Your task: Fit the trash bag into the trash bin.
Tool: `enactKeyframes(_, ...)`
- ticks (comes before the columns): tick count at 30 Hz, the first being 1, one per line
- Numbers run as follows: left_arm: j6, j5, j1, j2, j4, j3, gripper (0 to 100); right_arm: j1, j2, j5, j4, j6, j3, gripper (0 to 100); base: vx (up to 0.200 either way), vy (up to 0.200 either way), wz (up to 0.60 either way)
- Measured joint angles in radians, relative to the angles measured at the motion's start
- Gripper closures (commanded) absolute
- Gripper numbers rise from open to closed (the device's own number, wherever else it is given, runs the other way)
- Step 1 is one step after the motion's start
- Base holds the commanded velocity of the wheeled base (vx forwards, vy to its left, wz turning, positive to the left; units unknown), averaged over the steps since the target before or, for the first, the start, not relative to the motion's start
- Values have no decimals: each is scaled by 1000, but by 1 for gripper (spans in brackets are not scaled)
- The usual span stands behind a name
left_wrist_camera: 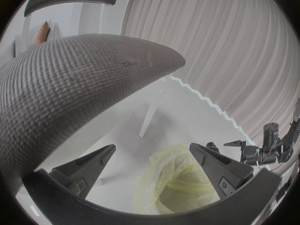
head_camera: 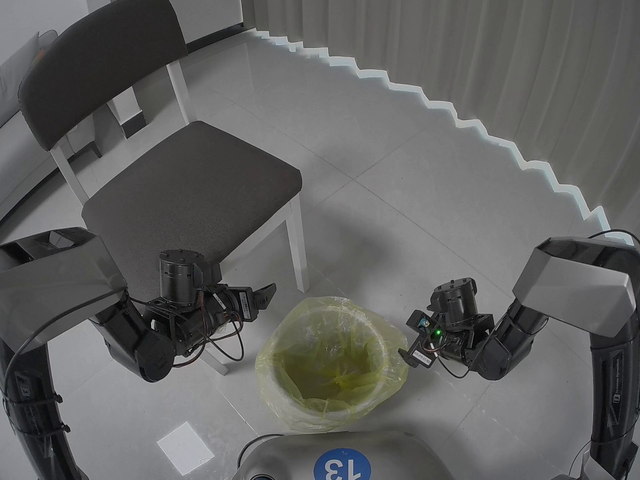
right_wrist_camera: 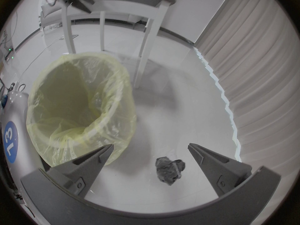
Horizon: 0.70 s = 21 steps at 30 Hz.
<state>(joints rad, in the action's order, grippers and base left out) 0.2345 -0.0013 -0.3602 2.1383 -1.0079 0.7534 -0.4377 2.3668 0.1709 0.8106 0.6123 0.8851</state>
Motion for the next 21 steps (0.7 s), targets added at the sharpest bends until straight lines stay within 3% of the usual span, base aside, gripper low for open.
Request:
enactKeyframes(9, -2, -8, 13, -1, -23, -29, 0, -28, 94, -1, -99, 8, 117, 0, 0, 0, 0)
enactKeyframes(21, -3, -17, -1, -10, -60, -57, 0, -4, 178, 21, -250, 38, 321, 0, 0, 0, 0)
